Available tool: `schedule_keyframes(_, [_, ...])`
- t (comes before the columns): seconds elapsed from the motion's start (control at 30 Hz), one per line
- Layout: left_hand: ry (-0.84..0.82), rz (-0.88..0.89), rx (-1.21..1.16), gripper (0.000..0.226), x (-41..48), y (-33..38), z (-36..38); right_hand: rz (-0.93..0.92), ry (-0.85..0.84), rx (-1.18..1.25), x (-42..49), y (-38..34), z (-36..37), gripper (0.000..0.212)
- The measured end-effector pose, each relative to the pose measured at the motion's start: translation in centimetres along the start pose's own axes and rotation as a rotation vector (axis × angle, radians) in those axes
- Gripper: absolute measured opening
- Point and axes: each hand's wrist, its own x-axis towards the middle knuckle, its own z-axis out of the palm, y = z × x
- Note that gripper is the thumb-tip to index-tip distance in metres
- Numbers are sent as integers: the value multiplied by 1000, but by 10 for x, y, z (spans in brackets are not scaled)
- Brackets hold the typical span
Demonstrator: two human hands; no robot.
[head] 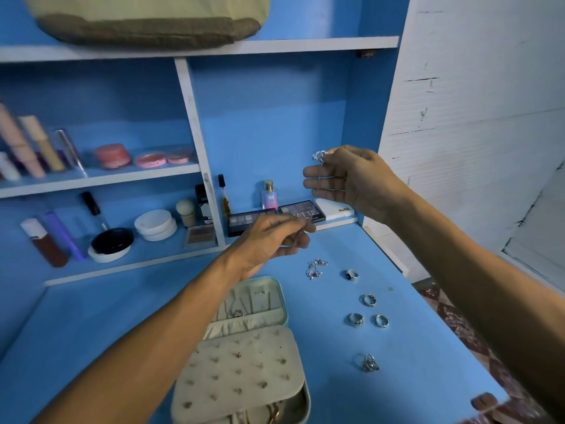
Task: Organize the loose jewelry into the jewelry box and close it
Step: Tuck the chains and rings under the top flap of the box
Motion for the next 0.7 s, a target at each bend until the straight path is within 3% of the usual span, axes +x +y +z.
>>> schedule_keyframes(0.2, [-42,-15,129,18,-27,-10,-23,38,-42,36,-4,14,9,8])
schedule_keyframes(0.3, [-42,-57,199,21,-44,-19,-41,47,-95,-24,-7,26,11,20])
schedule_keyframes(0.4, [12,-86,213,23,-62,-20,-60,143,-173,-92,-13,45,19,30])
schedule_keyframes(0.53, [56,-102,237,26,-77,-10,-77,278,-192,-132,-18,79,36,22])
schedule_keyframes(0.7, [49,-92,319,26,-86,-6,-84,248,-400,-377,-27,100,50,33])
